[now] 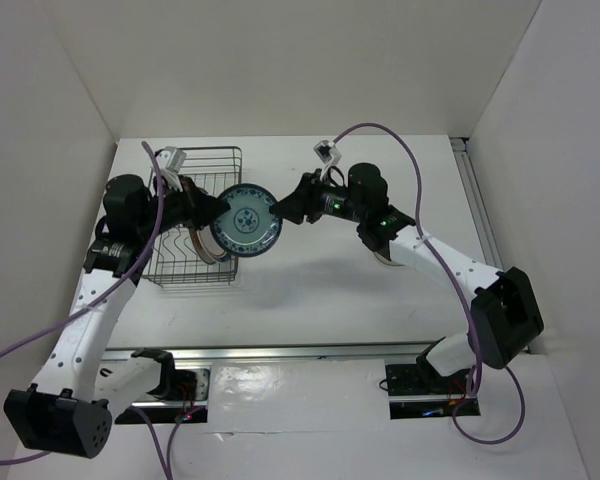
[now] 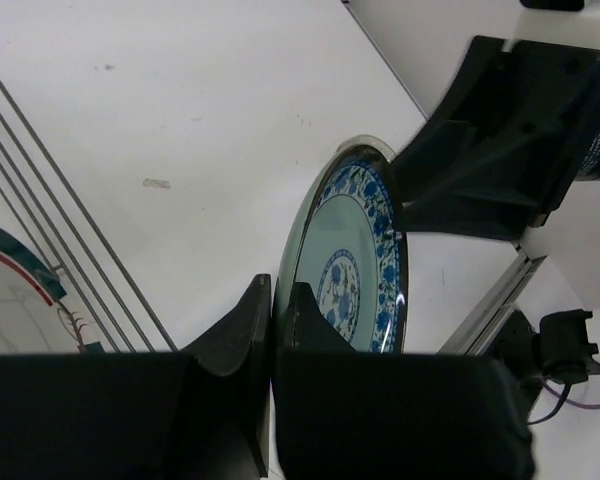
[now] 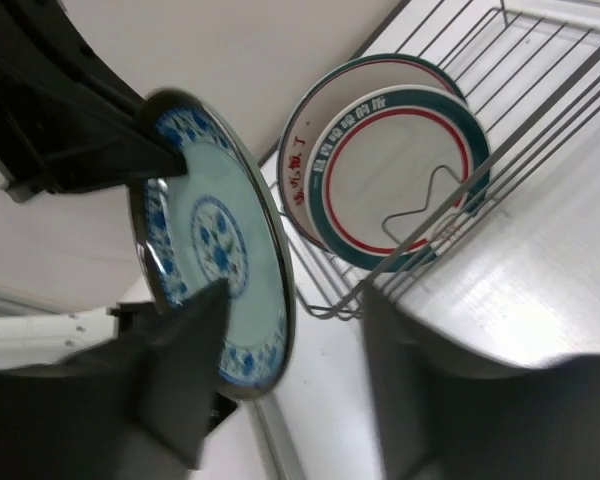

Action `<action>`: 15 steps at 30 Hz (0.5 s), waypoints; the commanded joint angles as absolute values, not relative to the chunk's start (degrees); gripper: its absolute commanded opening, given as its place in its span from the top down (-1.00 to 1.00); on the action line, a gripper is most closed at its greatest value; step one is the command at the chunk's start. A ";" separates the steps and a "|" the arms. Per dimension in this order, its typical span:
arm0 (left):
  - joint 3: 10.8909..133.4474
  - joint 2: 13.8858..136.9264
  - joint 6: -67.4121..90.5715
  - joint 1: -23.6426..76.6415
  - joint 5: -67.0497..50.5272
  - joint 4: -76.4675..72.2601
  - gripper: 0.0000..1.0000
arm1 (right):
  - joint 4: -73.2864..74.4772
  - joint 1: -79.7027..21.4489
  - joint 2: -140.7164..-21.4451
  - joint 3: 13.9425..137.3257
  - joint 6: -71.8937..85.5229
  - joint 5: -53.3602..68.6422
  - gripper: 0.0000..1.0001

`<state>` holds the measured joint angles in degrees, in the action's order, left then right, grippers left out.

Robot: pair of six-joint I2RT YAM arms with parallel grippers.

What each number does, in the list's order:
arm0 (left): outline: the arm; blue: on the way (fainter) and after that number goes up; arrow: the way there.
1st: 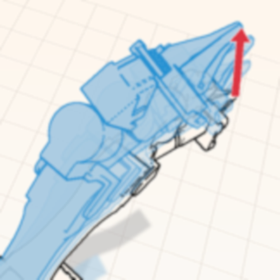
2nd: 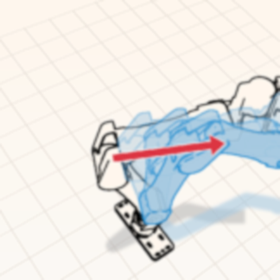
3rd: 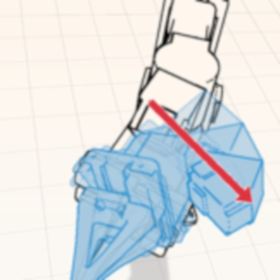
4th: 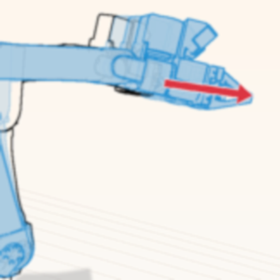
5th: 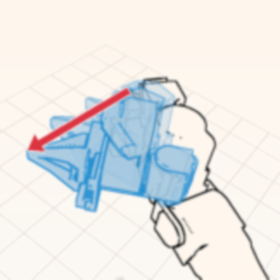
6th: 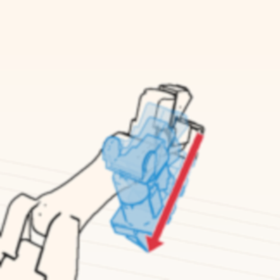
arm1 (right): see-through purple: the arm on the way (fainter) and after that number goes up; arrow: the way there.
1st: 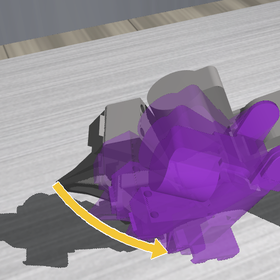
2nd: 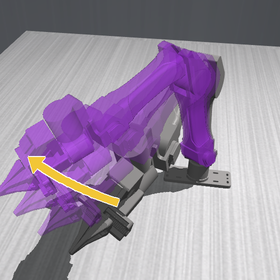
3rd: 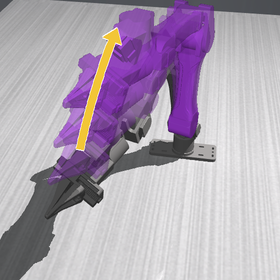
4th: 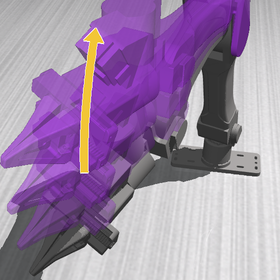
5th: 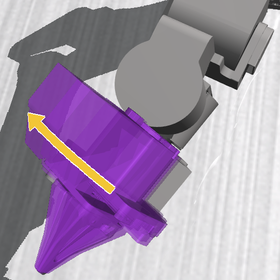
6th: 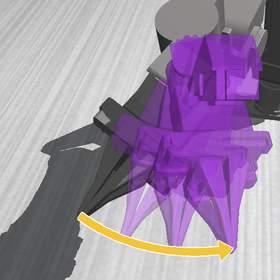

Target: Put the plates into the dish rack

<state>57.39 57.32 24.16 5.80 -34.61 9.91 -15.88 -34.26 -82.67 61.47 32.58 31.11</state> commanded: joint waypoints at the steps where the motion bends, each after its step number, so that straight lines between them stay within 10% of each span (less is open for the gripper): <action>1: 58.18 52.13 22.76 5.89 -28.34 8.09 1.00 | -18.02 -34.80 -81.91 63.72 31.38 31.55 -0.39; 4: 60.46 47.31 22.24 5.89 -13.97 13.17 1.00 | -13.99 -34.80 -81.13 64.25 28.76 28.57 -1.00; 15: 66.62 40.25 23.91 5.89 43.39 24.24 1.00 | -10.20 -33.14 -77.61 61.53 25.40 28.12 -1.00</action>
<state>66.04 38.68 24.18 5.98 23.88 22.44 -9.76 -33.91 -80.73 61.65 27.09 27.83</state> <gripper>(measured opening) 0.110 0.999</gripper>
